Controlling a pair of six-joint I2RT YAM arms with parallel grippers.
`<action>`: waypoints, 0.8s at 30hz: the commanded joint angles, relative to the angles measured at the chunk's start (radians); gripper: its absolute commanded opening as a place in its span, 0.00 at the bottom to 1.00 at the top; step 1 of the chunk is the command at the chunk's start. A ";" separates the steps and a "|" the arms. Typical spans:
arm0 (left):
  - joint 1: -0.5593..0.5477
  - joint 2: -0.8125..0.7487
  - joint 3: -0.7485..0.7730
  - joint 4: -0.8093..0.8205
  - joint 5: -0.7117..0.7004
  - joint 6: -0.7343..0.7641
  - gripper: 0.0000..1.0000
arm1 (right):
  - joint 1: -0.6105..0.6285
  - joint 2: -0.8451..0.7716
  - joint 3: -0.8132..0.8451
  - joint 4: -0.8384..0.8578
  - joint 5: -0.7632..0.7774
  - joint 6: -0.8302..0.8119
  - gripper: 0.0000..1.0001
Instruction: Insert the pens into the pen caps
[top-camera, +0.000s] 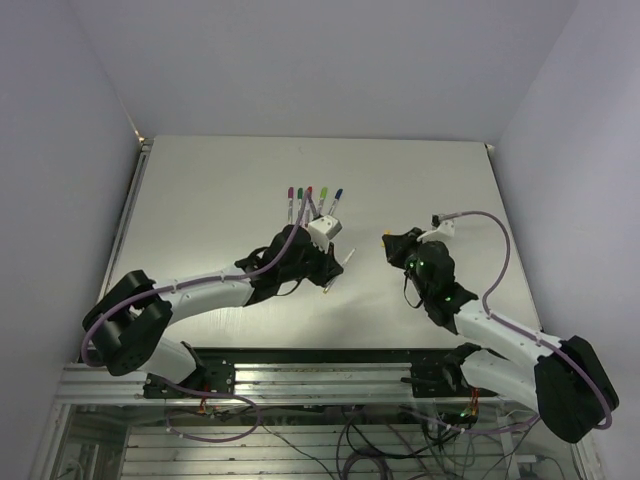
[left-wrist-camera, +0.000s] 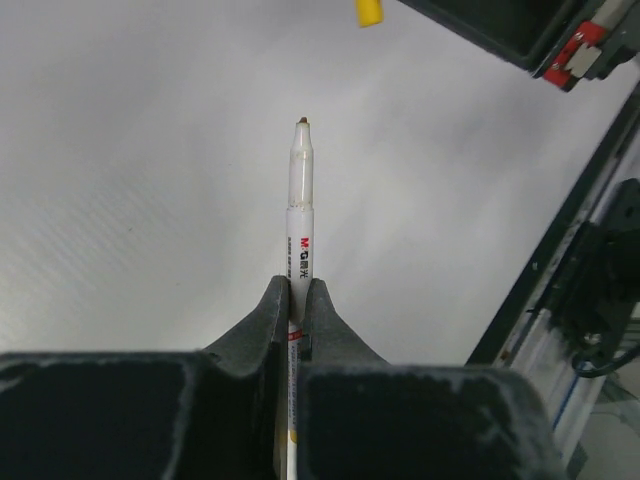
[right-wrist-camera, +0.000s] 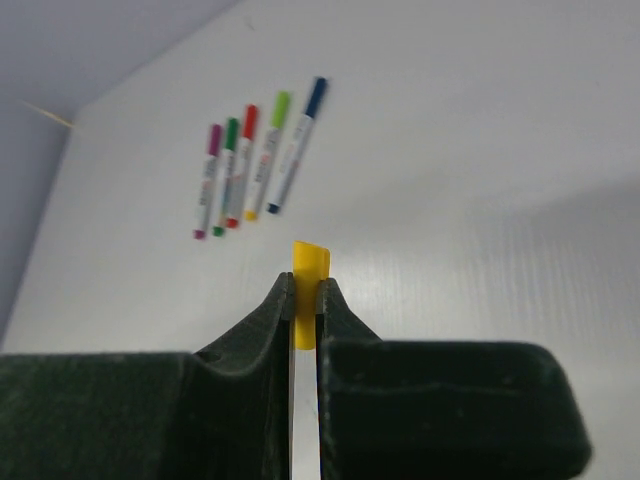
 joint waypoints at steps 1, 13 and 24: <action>0.005 -0.028 -0.047 0.240 0.111 -0.043 0.07 | -0.004 -0.066 -0.079 0.312 -0.064 -0.060 0.00; -0.007 -0.008 -0.074 0.427 0.170 -0.109 0.07 | -0.003 -0.079 -0.220 0.738 -0.165 -0.038 0.00; -0.024 0.012 -0.058 0.437 0.144 -0.120 0.07 | -0.001 0.012 -0.264 0.914 -0.236 0.044 0.00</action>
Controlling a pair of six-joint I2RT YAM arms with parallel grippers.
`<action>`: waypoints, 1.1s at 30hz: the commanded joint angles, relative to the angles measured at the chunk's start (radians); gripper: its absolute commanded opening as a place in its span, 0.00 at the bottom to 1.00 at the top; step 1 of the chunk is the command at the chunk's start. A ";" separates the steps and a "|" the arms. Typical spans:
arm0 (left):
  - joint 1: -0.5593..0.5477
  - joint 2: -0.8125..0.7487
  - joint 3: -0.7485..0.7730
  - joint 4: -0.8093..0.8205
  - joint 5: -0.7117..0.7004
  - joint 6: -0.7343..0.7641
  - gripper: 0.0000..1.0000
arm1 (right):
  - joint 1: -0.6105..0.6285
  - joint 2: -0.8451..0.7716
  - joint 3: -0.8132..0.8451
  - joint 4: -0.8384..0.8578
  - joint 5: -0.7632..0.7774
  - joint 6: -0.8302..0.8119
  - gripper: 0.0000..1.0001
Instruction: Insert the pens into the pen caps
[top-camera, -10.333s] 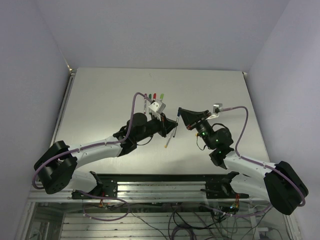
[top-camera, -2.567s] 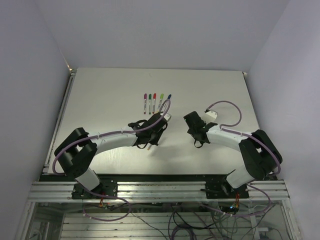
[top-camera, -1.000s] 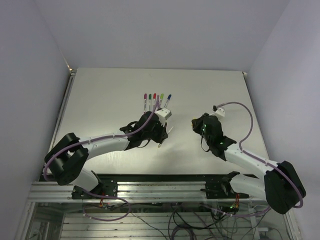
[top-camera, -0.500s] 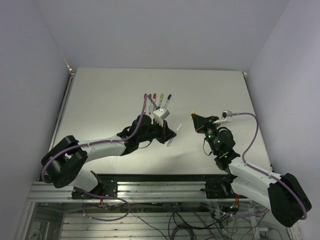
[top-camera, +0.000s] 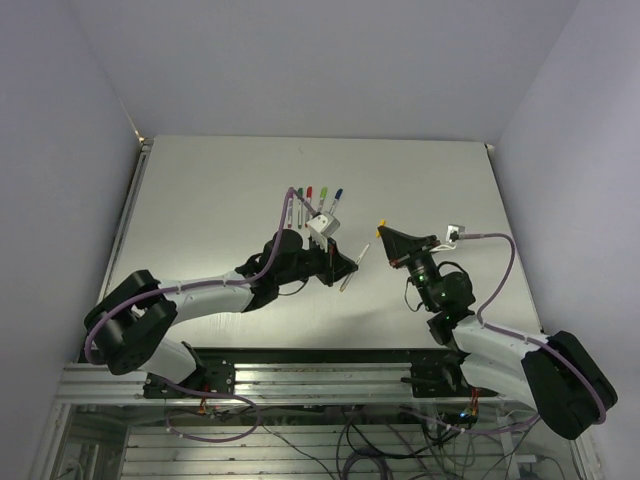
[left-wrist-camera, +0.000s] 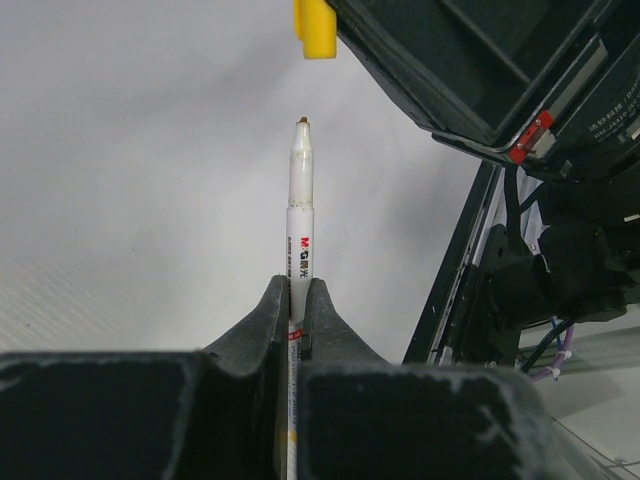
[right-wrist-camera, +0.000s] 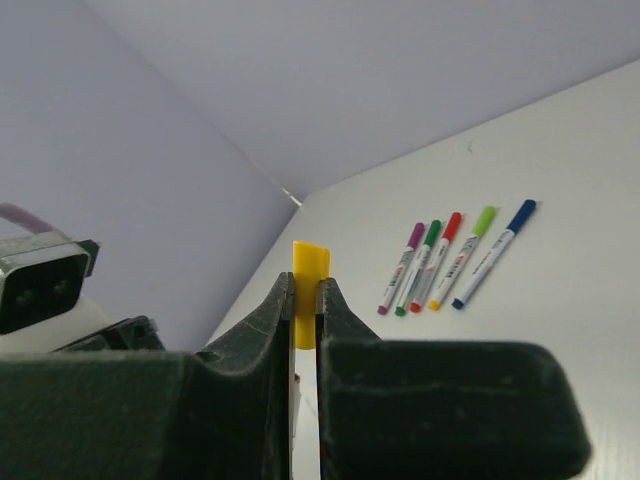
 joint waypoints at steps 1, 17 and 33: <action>-0.005 0.012 0.028 0.067 0.010 -0.012 0.07 | -0.002 0.023 -0.030 0.128 -0.037 0.036 0.00; -0.013 0.014 0.030 0.095 0.025 -0.020 0.07 | 0.007 0.062 -0.035 0.169 -0.053 0.047 0.00; -0.016 0.012 0.019 0.112 0.011 -0.026 0.07 | 0.021 0.089 -0.029 0.182 -0.066 0.051 0.00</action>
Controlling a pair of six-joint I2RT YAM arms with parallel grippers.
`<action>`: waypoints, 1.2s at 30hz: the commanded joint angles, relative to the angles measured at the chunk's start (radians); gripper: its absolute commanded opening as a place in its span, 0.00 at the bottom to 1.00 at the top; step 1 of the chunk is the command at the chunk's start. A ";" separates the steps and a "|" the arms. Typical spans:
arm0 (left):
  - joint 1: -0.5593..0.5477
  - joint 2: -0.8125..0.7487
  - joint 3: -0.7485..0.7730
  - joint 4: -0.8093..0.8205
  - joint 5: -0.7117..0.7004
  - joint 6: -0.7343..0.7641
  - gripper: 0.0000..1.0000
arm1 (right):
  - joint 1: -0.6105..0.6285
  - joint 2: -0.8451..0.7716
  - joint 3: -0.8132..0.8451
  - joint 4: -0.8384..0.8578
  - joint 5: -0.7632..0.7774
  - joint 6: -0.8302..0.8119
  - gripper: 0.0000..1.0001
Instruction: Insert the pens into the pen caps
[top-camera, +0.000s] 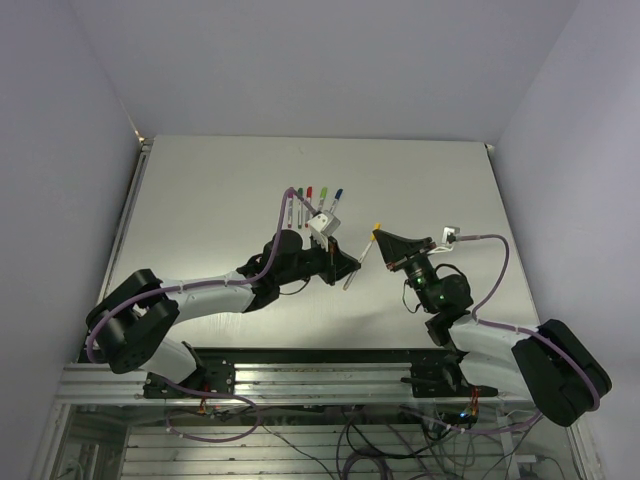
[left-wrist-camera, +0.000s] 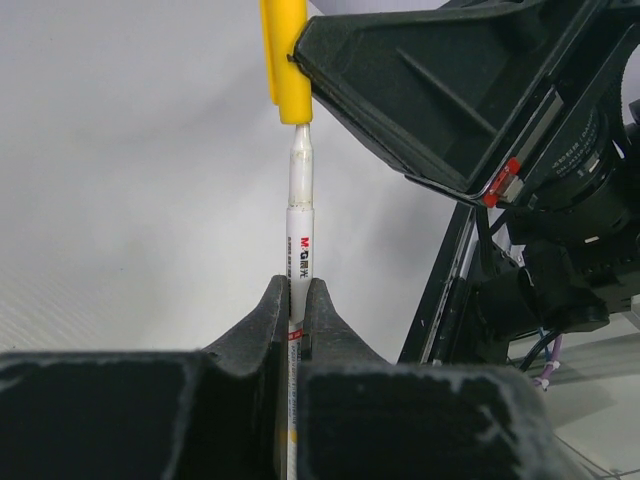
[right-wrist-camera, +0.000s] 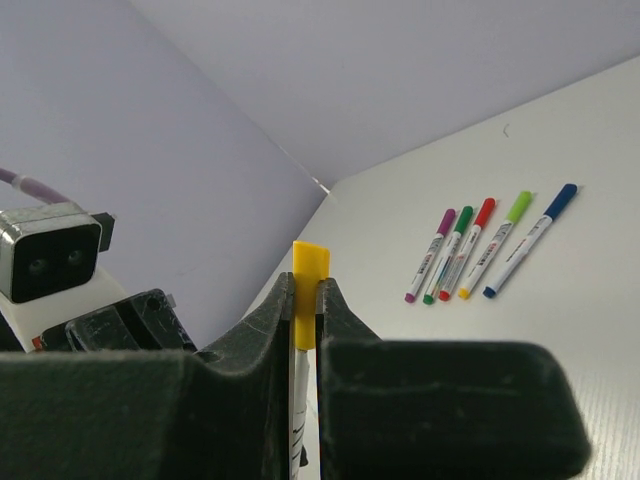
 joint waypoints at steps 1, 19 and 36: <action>-0.007 0.000 0.019 0.061 0.009 -0.010 0.07 | 0.011 0.003 -0.002 0.042 -0.011 0.001 0.00; -0.008 -0.019 0.011 0.103 -0.038 -0.016 0.07 | 0.045 0.007 -0.013 0.031 -0.012 0.016 0.00; -0.007 0.024 0.154 0.094 -0.092 0.030 0.07 | 0.076 0.037 0.021 -0.135 -0.108 -0.019 0.00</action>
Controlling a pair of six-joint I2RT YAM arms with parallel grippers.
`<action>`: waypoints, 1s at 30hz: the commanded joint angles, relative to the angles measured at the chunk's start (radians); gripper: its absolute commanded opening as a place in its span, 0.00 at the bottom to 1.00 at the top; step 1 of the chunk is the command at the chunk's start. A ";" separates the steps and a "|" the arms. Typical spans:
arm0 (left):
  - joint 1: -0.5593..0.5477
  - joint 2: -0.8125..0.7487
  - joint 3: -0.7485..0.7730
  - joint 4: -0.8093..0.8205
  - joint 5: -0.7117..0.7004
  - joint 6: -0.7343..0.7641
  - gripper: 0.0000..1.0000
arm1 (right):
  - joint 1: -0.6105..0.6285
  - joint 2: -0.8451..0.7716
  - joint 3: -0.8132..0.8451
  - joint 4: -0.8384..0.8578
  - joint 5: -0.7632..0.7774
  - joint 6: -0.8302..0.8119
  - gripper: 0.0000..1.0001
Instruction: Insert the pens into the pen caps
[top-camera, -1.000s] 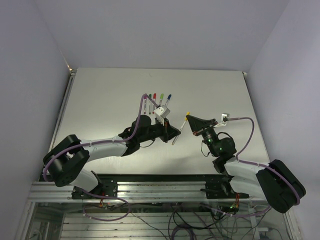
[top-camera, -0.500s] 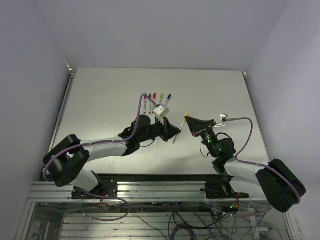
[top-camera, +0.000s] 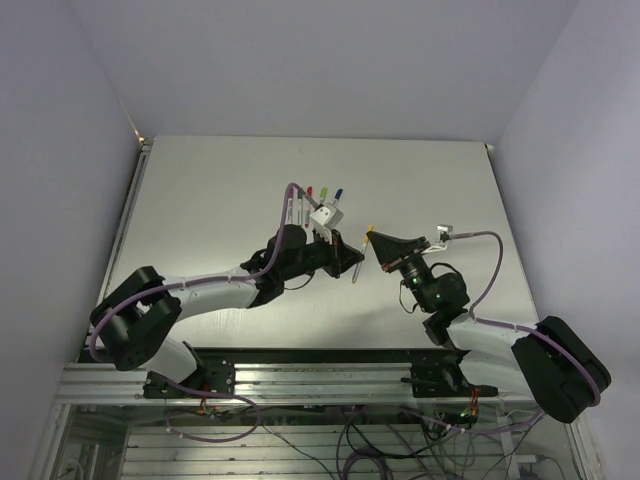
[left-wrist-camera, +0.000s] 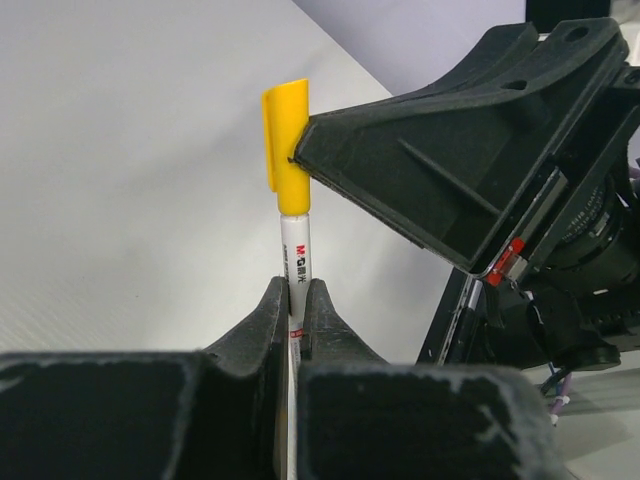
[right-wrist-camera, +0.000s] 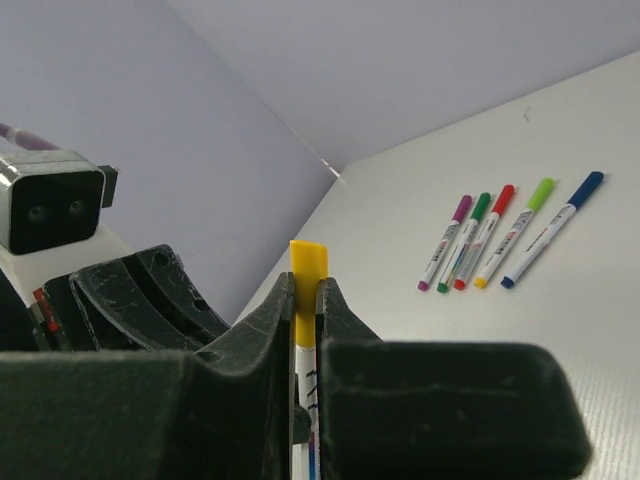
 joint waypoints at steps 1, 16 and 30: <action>-0.004 0.015 0.126 0.077 -0.029 0.046 0.07 | 0.032 0.020 0.011 -0.147 -0.089 -0.026 0.00; 0.004 0.006 0.179 0.033 -0.144 0.102 0.07 | 0.074 -0.006 0.090 -0.495 -0.026 -0.120 0.00; 0.014 -0.006 0.213 0.004 -0.212 0.174 0.07 | 0.171 0.069 0.146 -0.621 0.054 -0.157 0.00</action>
